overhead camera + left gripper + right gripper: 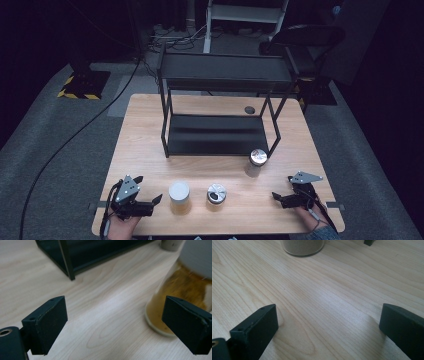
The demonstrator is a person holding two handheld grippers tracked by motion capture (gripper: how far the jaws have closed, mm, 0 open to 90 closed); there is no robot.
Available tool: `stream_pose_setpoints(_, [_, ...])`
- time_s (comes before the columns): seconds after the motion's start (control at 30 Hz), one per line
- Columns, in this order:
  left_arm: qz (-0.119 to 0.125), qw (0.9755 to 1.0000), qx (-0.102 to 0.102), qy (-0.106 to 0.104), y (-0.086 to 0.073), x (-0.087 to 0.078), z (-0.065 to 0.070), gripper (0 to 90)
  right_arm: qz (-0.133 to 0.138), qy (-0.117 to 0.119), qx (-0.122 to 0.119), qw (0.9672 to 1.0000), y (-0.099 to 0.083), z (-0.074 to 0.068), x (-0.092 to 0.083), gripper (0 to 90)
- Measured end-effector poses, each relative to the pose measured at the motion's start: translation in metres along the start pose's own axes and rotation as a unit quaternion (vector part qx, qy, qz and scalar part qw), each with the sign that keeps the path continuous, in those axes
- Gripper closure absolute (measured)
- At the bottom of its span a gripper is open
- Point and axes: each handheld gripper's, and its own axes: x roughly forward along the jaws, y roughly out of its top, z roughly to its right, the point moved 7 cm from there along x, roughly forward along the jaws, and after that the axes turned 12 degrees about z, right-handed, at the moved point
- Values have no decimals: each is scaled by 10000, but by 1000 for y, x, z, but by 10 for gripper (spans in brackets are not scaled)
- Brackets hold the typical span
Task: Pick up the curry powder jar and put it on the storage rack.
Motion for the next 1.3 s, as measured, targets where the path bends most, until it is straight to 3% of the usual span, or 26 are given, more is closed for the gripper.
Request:
stream_pose_setpoints(0.23, [609,9979,79,-200,2,-12,5,64,-1,-4,0,10000,0,0,0,19])
stream_pose_setpoints(0.33, [762,9967,67,-281,1,-14,5,64,-1,-4,1,10000,0,0,0,19])
stream_pose_setpoints(0.7, [1317,9891,-68,-654,-3,-11,4,57,-1,-4,0,10000,0,0,0,19])
stream_pose_setpoints(1.03, [1451,9845,17,-989,4,2,6,56,1,-5,-3,10000,0,0,0,19])
stream_pose_setpoints(1.3, [1505,9806,-31,-1257,7,10,9,54,1,-12,1,10000,-1,-1,-1,18])
